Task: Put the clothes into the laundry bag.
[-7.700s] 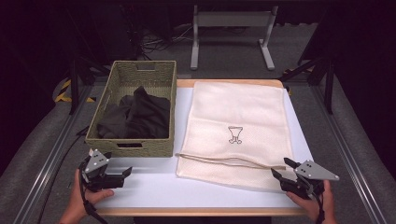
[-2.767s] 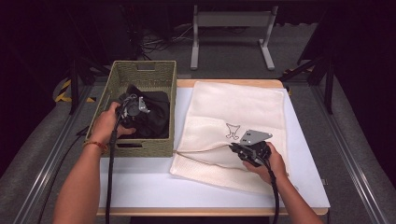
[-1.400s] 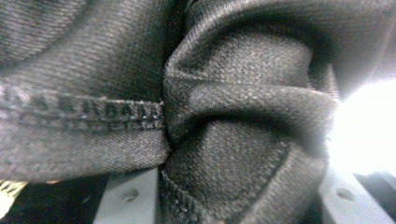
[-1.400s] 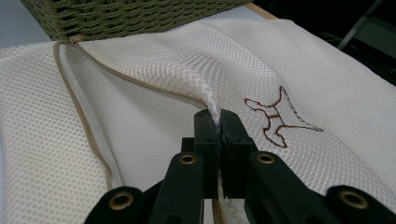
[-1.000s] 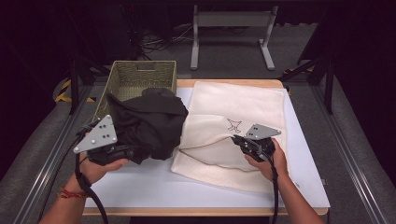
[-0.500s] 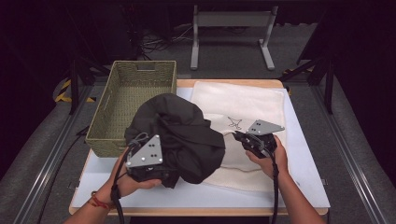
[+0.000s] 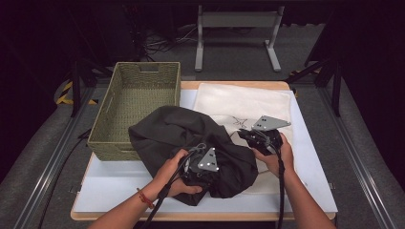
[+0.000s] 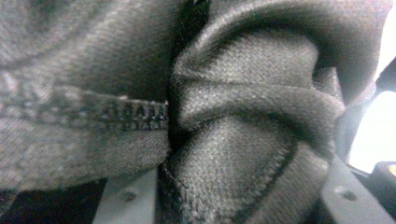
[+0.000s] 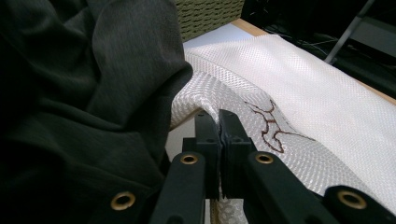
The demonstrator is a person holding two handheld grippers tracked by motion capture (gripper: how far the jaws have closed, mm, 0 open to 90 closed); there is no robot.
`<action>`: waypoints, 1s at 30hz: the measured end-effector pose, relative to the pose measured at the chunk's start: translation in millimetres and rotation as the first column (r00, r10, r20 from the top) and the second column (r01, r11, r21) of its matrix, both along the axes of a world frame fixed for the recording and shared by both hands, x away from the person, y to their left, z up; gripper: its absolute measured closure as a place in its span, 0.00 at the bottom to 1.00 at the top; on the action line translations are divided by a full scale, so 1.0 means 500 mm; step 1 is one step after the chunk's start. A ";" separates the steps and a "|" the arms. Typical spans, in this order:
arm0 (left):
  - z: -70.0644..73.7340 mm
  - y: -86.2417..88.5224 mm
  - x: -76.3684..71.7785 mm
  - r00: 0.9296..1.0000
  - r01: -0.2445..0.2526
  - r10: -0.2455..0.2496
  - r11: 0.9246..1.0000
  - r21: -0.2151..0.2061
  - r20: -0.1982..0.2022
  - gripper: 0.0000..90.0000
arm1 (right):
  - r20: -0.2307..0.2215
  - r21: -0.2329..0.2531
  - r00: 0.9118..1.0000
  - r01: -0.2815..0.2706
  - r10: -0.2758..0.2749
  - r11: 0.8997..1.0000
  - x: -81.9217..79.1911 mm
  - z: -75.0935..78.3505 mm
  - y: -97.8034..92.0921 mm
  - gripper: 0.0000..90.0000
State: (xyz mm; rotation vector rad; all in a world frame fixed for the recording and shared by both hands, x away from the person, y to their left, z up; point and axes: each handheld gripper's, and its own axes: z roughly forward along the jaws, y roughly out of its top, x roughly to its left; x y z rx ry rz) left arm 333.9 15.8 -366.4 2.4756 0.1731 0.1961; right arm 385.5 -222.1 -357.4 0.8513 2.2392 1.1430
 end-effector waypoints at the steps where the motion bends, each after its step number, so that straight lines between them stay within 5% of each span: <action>1: -0.005 -0.006 0.007 1.000 -0.012 0.012 1.000 0.007 -0.008 0.70 | 0.002 0.005 1.000 0.001 -0.001 1.000 0.000 0.002 -0.002 0.98; 7: -0.029 -0.054 0.040 0.997 -0.078 0.079 0.992 0.101 -0.006 0.70 | 0.013 0.026 1.000 -0.017 0.016 1.000 -0.007 0.020 0.000 0.98; 12: -0.039 -0.077 0.076 0.988 -0.142 0.147 0.984 0.105 -0.043 0.69 | 0.021 0.032 0.999 -0.030 0.029 0.999 -0.014 0.033 0.006 0.98; 17: -0.038 -0.098 0.097 0.979 -0.198 0.202 0.973 0.115 -0.025 0.69 | 0.029 0.044 0.998 -0.051 0.049 0.998 -0.024 0.043 0.013 0.98; 25: -0.039 -0.108 0.142 0.934 -0.358 0.358 0.934 0.017 0.001 0.69 | 0.035 0.045 0.997 -0.077 0.075 0.996 -0.039 0.045 0.022 0.98; 26: -0.039 -0.108 0.142 0.934 -0.358 0.358 0.934 0.017 0.001 0.68 | 0.035 0.045 0.997 -0.077 0.075 0.996 -0.039 0.045 0.022 0.98; 28: -0.041 -0.113 0.155 0.913 -0.407 0.408 0.913 -0.023 0.020 0.68 | 0.035 0.034 0.996 -0.078 0.077 0.996 -0.040 0.041 0.027 0.98; 30: -0.045 -0.118 0.162 0.901 -0.432 0.433 0.901 -0.044 0.029 0.67 | 0.035 0.031 0.997 -0.072 0.071 0.997 -0.039 0.038 0.030 0.98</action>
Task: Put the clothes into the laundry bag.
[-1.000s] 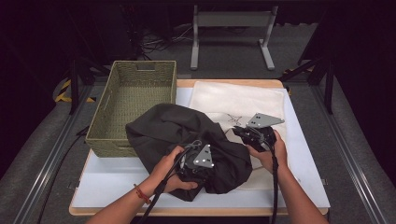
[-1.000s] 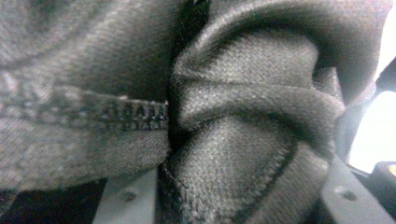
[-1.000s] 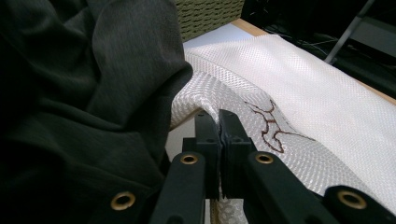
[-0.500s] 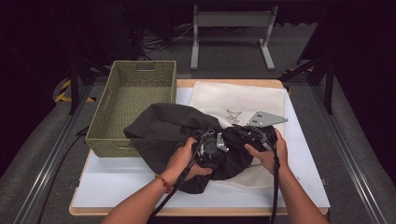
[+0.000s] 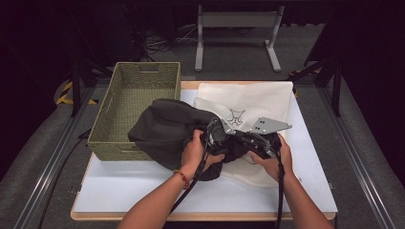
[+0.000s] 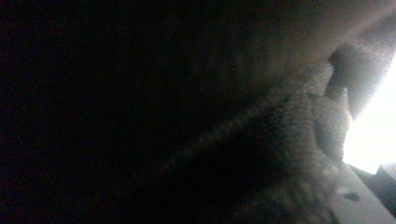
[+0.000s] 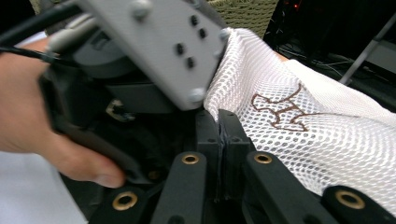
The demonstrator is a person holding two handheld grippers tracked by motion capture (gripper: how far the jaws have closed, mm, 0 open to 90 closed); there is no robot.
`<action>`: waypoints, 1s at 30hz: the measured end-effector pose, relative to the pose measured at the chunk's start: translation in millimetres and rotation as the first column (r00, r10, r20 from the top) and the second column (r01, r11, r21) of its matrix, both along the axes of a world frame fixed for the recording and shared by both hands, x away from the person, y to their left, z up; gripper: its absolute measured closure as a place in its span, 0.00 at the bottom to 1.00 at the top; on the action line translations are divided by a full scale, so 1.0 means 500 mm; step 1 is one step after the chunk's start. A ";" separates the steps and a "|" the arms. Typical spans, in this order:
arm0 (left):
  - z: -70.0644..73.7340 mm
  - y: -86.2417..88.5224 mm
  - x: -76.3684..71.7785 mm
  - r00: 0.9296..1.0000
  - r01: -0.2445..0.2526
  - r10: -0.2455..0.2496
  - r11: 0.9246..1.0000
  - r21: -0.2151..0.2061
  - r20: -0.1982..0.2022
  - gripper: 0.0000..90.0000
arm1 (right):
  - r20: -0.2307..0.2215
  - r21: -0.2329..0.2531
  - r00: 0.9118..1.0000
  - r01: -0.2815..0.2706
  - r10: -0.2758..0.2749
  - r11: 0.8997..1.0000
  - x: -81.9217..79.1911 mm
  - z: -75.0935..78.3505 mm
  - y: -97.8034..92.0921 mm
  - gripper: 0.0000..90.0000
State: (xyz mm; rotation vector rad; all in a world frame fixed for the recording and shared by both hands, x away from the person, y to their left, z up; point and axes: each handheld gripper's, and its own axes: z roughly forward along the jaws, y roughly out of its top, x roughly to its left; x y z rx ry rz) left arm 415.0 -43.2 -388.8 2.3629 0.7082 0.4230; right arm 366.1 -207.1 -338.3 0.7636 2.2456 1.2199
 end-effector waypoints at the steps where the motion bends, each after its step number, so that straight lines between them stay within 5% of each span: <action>1: -0.003 -0.002 0.005 1.000 -0.024 0.024 0.999 -0.023 -0.004 0.67 | 0.000 0.000 1.000 0.000 0.000 1.000 0.000 0.000 0.000 0.98; 5: -0.011 -0.010 0.027 0.996 -0.086 0.086 0.993 -0.080 -0.015 0.64 | -0.008 -0.014 1.000 0.011 -0.012 1.000 0.005 -0.013 0.003 0.98; 6: -0.017 -0.014 0.036 0.992 -0.124 0.123 0.987 -0.106 -0.017 0.62 | -0.013 -0.019 1.000 0.020 -0.020 1.000 0.008 -0.022 0.004 0.98; 9: -0.019 -0.023 0.035 0.990 -0.143 0.141 0.982 -0.124 -0.027 0.52 | -0.012 -0.030 0.999 0.035 -0.036 0.999 0.010 -0.028 0.004 0.98; 15: -0.013 -0.024 -0.010 1.000 0.007 -0.006 0.996 -0.090 0.012 0.24 | -0.012 -0.025 0.999 0.053 -0.053 0.998 0.013 -0.031 -0.018 0.98; 18: 0.015 0.001 -0.045 0.996 0.082 -0.078 0.986 -0.144 0.038 0.19 | -0.016 -0.023 0.998 0.057 -0.057 0.998 0.014 -0.032 -0.026 0.98; 22: 0.057 0.061 -0.105 0.976 0.210 -0.197 0.964 -0.162 0.096 0.16 | -0.018 -0.025 0.998 0.060 -0.061 0.998 0.013 -0.033 -0.031 0.98; 24: 0.073 0.100 -0.142 0.953 0.279 -0.257 0.950 -0.138 0.159 0.18 | -0.015 -0.030 0.998 0.059 -0.059 0.998 0.012 -0.032 -0.032 0.98; 27: 0.093 0.159 -0.170 0.935 0.309 -0.275 0.941 -0.136 0.223 0.18 | -0.019 -0.022 0.998 0.055 -0.055 0.998 0.011 -0.032 -0.034 0.98; 28: 0.101 0.185 -0.174 0.939 0.304 -0.266 0.939 -0.163 0.218 0.18 | -0.024 -0.022 0.998 0.054 -0.055 0.998 0.012 -0.032 -0.035 0.98; 30: 0.120 0.251 -0.175 0.946 0.255 -0.202 0.947 -0.194 0.255 0.16 | -0.020 -0.026 0.998 0.054 -0.055 0.998 0.011 -0.031 -0.034 0.98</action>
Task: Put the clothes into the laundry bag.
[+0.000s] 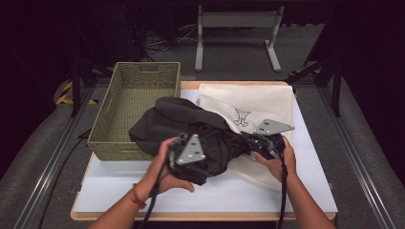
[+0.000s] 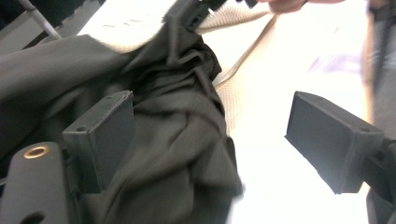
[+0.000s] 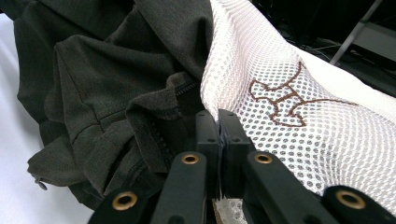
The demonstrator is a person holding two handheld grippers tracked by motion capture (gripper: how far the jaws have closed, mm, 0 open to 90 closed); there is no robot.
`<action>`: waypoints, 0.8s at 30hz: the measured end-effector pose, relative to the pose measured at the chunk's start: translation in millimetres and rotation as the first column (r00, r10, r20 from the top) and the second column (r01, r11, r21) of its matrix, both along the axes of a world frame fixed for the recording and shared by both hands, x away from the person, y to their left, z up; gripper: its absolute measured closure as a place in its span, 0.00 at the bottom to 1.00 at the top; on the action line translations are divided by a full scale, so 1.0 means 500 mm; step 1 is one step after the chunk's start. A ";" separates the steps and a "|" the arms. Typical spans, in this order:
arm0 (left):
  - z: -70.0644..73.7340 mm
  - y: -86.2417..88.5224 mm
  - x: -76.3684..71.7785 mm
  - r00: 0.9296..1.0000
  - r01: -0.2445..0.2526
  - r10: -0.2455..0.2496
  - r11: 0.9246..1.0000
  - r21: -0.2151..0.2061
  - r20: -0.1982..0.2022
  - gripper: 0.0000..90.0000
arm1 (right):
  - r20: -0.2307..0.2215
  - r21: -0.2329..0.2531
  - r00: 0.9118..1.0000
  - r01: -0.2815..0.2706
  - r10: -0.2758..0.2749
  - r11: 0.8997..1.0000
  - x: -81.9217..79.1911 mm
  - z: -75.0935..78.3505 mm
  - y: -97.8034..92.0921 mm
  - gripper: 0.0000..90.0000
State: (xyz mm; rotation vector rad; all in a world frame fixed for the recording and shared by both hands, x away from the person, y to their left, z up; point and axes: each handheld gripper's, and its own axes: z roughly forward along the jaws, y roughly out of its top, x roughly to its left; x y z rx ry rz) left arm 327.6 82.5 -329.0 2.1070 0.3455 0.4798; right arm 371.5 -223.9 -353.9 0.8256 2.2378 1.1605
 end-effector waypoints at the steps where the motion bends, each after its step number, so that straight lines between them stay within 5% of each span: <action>1: 0.004 0.020 0.002 1.000 -0.020 0.020 1.000 -0.011 0.011 0.16 | 0.001 -0.006 1.000 -0.001 0.001 1.000 -0.001 0.000 0.001 0.98; 4: 0.012 0.095 0.021 0.993 -0.115 0.117 0.992 -0.053 0.031 0.15 | 0.002 -0.009 1.000 -0.001 0.001 1.000 -0.001 0.000 0.003 0.98; 6: 0.009 0.127 0.037 0.976 -0.205 0.205 0.979 -0.017 0.079 0.11 | 0.002 -0.011 1.000 -0.001 0.001 1.000 -0.001 0.000 0.003 0.98; 8: 0.003 0.167 0.065 0.973 -0.230 0.231 0.969 -0.087 0.005 0.10 | 0.001 -0.011 1.000 -0.001 0.001 1.000 -0.001 0.000 0.003 0.98; 9: -0.002 0.184 0.078 0.963 -0.268 0.270 0.958 -0.104 0.003 0.09 | 0.001 -0.011 1.000 -0.001 0.001 1.000 -0.001 -0.001 0.003 0.98; 12: -0.017 0.209 0.110 0.950 -0.311 0.306 0.945 -0.103 -0.063 0.06 | 0.003 -0.016 1.000 0.000 0.000 1.000 -0.002 -0.001 0.003 0.98; 15: -0.030 0.216 0.131 0.946 -0.311 0.300 0.947 -0.084 -0.123 0.05 | 0.001 -0.015 1.000 -0.003 0.003 1.000 -0.001 -0.002 0.003 0.98; 16: -0.043 0.212 0.147 0.945 -0.289 0.273 0.955 -0.071 -0.179 0.06 | -0.001 -0.014 1.000 -0.004 0.004 1.000 -0.001 -0.003 0.003 0.98; 18: -0.052 0.200 0.153 0.952 -0.266 0.250 0.961 -0.071 -0.180 0.14 | -0.002 -0.013 1.000 -0.007 0.007 1.000 -0.001 -0.004 0.004 0.98; 21: -0.055 0.183 0.158 0.952 -0.244 0.233 0.969 -0.034 -0.197 0.52 | 0.000 -0.015 1.000 -0.009 0.009 1.000 -0.001 -0.004 0.005 0.98; 22: -0.056 0.174 0.155 0.961 -0.219 0.211 0.975 -0.030 -0.180 0.74 | 0.000 -0.012 1.000 -0.010 0.010 1.000 -0.002 -0.003 0.004 0.98; 23: -0.057 0.166 0.151 0.969 -0.179 0.170 0.983 -0.040 -0.180 0.74 | 0.000 -0.012 1.000 -0.010 0.010 1.000 -0.002 -0.003 0.004 0.98; 24: -0.056 0.154 0.142 0.977 -0.161 0.153 0.986 -0.040 -0.150 0.87 | 0.000 -0.011 1.000 -0.010 0.010 1.000 -0.002 -0.003 0.004 0.98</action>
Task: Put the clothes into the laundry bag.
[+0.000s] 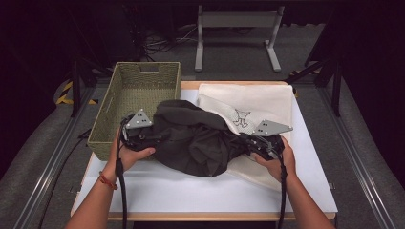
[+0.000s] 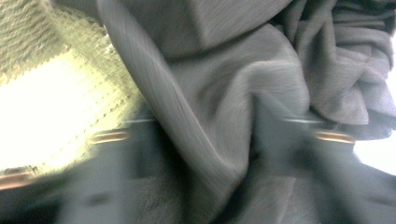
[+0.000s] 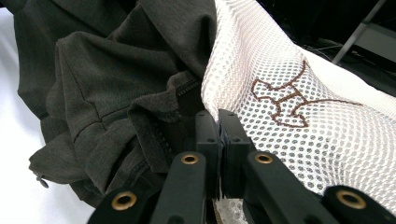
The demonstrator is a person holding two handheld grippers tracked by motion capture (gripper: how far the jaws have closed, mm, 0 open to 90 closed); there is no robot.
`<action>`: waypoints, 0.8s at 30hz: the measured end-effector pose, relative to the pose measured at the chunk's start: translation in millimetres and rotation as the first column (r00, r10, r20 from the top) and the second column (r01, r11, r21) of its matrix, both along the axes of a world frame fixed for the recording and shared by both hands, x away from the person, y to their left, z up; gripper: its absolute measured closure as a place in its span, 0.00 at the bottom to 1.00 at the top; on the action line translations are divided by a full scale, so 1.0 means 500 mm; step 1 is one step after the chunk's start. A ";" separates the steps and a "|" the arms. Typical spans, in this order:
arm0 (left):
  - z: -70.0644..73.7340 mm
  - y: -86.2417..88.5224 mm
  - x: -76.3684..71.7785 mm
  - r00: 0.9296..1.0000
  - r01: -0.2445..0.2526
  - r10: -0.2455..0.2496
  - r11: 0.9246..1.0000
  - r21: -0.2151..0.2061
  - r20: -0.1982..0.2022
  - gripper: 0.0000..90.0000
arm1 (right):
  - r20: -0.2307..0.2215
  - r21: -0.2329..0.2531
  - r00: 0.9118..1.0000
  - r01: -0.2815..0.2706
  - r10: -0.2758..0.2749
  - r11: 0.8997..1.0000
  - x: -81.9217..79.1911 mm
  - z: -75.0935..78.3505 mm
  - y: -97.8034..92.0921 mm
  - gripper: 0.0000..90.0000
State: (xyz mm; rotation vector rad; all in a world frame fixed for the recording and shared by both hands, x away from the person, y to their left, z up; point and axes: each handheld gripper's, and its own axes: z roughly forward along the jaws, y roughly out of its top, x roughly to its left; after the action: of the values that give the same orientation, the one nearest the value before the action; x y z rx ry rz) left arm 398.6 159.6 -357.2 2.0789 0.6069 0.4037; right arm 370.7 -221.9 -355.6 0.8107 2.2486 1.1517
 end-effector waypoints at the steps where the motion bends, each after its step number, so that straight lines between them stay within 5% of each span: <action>1: 0.001 -0.009 -0.007 1.000 0.018 -0.018 1.000 0.004 0.017 0.94 | 0.002 0.001 1.000 0.001 -0.001 1.000 0.000 0.000 0.000 0.98; 2: 0.004 -0.021 -0.019 0.998 0.015 -0.016 0.999 0.029 0.058 0.96 | 0.002 0.001 1.000 0.000 0.000 1.000 0.000 0.001 -0.001 0.98; 3: 0.007 -0.025 -0.024 0.998 0.028 -0.030 0.999 0.023 0.057 0.96 | 0.001 0.001 1.000 0.000 0.000 1.000 0.001 0.001 0.000 0.98; 5: 0.015 -0.040 -0.045 0.992 0.108 -0.105 0.994 -0.028 0.076 0.97 | 0.005 0.005 1.000 0.004 -0.004 1.000 0.001 0.002 -0.001 0.98; 6: 0.016 -0.052 -0.053 0.987 0.143 -0.141 0.990 -0.019 0.079 0.97 | 0.009 0.010 1.000 0.006 -0.006 1.000 0.000 0.005 -0.001 0.98; 8: 0.010 -0.098 -0.074 0.973 0.216 -0.219 0.976 0.036 0.073 0.97 | 0.012 0.026 1.000 0.010 -0.011 1.000 0.000 0.008 -0.002 0.98; 11: -0.022 -0.182 -0.094 0.946 0.317 -0.321 0.944 0.085 0.036 0.97 | 0.011 0.045 1.000 0.011 -0.012 0.999 0.000 0.011 -0.003 0.98; 14: -0.065 -0.264 -0.083 0.928 0.371 -0.371 0.924 0.090 -0.007 0.97 | 0.019 0.066 1.000 0.000 -0.002 0.998 -0.003 0.021 -0.001 0.98; 16: -0.076 -0.283 -0.075 0.924 0.382 -0.382 0.920 0.082 -0.022 0.97 | 0.019 0.080 1.000 -0.005 0.003 0.997 -0.005 0.025 -0.001 0.98; 20: -0.102 -0.328 -0.055 0.928 0.371 -0.372 0.925 0.084 -0.003 0.97 | 0.013 0.084 1.000 -0.010 0.009 0.996 -0.006 0.027 -0.002 0.98; 24: -0.121 -0.373 -0.043 0.946 0.317 -0.320 0.947 0.057 0.046 0.97 | 0.006 0.094 1.000 -0.016 0.015 0.995 -0.008 0.026 -0.005 0.98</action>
State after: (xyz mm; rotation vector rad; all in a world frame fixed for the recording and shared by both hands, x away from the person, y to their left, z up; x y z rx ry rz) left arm 377.0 -26.6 -417.8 2.1585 0.2220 0.2880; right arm 366.6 -224.1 -342.4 0.8269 2.2140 1.2732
